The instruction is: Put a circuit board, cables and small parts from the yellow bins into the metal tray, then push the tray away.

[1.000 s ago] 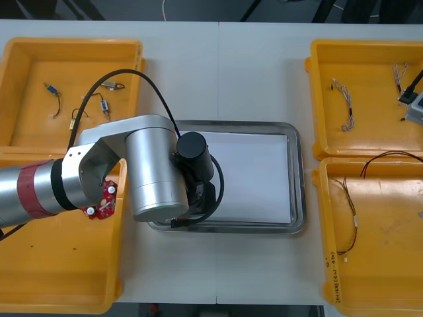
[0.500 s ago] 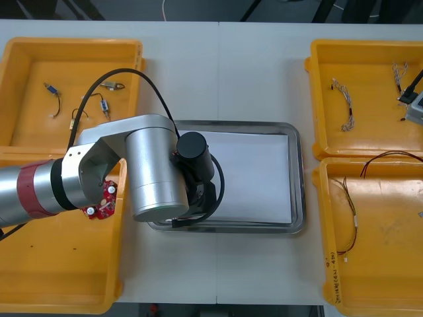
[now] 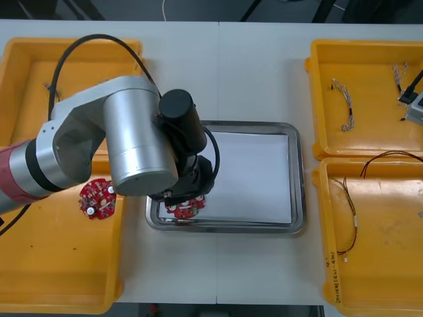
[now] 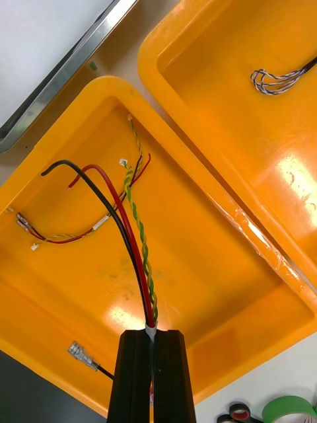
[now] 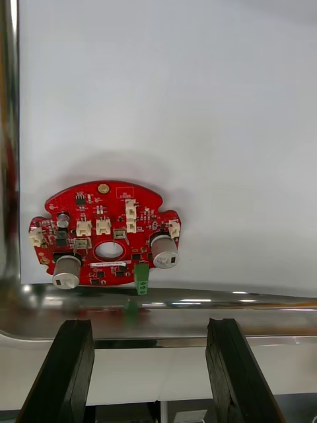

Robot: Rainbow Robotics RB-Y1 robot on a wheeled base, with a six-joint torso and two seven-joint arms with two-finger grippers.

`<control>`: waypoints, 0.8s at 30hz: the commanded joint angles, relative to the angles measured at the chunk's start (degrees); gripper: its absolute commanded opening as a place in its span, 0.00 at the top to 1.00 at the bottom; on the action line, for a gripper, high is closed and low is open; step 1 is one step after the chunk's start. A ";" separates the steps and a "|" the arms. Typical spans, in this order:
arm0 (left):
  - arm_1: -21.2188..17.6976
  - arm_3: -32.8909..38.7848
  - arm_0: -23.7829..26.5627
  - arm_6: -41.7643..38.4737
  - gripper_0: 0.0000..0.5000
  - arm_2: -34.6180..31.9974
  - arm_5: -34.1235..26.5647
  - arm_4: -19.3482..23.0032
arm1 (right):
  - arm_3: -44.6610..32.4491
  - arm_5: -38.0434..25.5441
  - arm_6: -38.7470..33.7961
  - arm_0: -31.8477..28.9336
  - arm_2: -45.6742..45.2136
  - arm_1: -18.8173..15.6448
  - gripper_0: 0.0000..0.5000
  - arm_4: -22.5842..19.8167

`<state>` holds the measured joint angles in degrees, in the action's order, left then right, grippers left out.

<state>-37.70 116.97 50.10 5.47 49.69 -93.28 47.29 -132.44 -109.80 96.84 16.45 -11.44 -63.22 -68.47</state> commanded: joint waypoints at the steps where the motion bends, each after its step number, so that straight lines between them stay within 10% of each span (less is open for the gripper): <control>1: -3.26 2.30 2.19 -1.86 0.00 -5.75 -1.37 3.25 | -0.27 -0.20 2.48 1.31 0.36 -1.99 1.00 -0.17; 24: -15.56 -8.60 2.19 14.40 0.00 -24.91 -9.37 16.43 | -0.18 -0.20 2.57 1.22 0.36 -2.17 1.00 0.36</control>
<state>-49.56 110.88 50.11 11.78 28.62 -101.71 61.96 -132.43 -109.80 96.84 16.45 -11.44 -63.22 -68.50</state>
